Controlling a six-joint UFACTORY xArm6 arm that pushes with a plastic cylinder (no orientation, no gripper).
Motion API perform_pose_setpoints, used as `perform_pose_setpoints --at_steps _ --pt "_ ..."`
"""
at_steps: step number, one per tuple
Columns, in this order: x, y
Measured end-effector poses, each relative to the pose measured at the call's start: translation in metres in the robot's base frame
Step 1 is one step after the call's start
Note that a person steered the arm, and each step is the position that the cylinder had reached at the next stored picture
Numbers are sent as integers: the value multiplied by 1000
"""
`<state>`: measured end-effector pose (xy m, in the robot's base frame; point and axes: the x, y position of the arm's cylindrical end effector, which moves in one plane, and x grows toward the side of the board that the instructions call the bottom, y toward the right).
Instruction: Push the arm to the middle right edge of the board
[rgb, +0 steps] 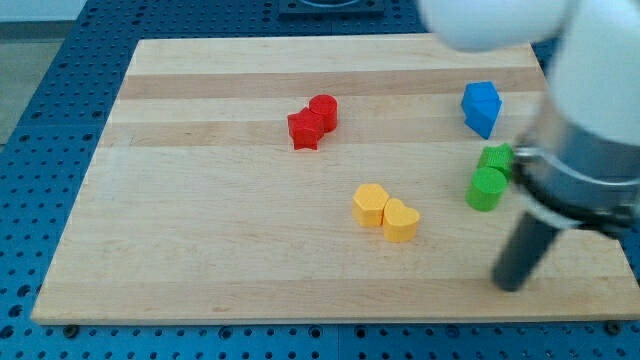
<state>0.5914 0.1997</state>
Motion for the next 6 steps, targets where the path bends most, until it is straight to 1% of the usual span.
perform_pose_setpoints --at_steps 1,2,4,5,6 --pt "-13 66" --pt "-52 111" --pt "-149 117" --pt "-161 86" --pt "-161 57"
